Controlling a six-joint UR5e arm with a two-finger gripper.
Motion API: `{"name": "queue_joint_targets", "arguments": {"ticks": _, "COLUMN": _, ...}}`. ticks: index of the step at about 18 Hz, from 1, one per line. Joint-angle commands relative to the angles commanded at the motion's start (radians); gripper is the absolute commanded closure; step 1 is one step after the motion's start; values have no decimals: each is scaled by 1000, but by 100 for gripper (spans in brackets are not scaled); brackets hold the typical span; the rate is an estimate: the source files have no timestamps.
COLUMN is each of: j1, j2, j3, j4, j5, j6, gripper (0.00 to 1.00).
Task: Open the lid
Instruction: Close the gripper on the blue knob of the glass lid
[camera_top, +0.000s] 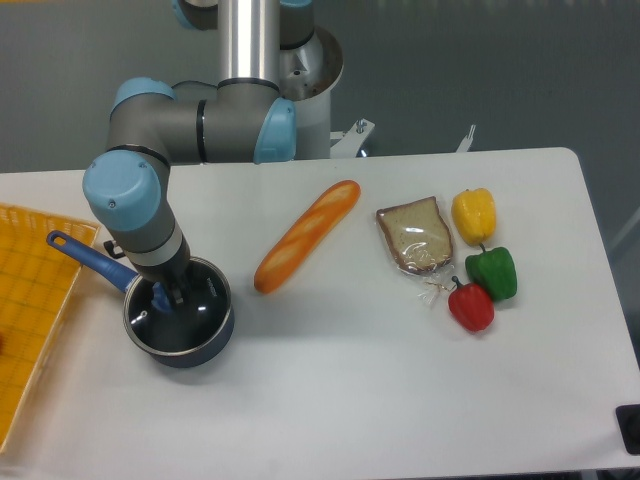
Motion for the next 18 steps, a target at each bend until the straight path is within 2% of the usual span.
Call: {"name": "queue_joint_targets", "arguments": {"ticks": 18, "j1": -17, "j2": -17, "j3": -17, "j4": 3, "j5": 0, "j6": -3, "gripper": 0}}
